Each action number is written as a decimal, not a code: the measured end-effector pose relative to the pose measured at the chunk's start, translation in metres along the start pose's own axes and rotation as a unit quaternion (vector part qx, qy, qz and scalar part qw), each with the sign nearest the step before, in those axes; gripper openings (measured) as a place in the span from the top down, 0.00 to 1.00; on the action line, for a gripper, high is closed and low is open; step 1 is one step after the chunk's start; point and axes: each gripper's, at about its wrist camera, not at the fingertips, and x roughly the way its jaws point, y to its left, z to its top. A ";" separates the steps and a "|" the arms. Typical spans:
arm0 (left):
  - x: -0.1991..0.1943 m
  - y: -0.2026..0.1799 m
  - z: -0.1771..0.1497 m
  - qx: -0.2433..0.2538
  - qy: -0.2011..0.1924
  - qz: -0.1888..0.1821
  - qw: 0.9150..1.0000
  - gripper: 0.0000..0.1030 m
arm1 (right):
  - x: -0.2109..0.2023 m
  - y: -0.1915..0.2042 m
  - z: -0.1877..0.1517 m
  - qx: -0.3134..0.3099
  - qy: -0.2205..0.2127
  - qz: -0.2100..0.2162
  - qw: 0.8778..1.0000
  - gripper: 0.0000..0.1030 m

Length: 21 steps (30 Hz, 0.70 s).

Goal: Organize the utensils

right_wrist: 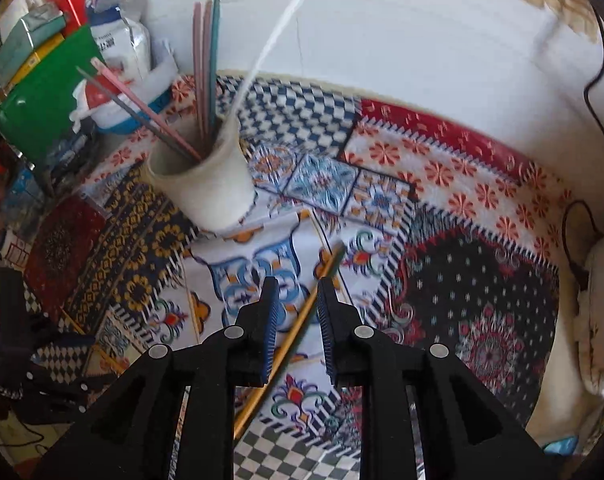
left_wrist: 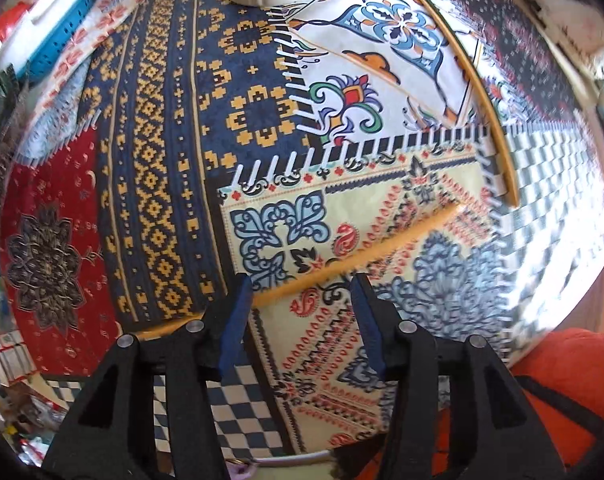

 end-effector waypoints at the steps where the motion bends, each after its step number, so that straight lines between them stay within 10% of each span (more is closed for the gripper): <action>1: 0.001 0.001 -0.002 0.000 -0.002 0.001 1.000 0.50 | 0.006 -0.001 -0.009 0.006 0.012 -0.004 1.000 0.83; 9: -0.002 -0.007 0.011 -0.018 -0.030 -0.001 0.999 0.50 | 0.037 0.010 -0.060 0.011 0.080 0.000 0.997 0.83; 16: -0.005 0.012 0.044 -0.061 -0.042 0.000 0.997 0.91 | 0.039 0.020 -0.066 -0.001 0.078 0.002 0.997 0.83; 21: -0.004 0.035 0.058 -0.100 -0.037 -0.042 0.993 0.95 | 0.042 0.019 -0.070 -0.003 0.082 0.019 0.996 0.83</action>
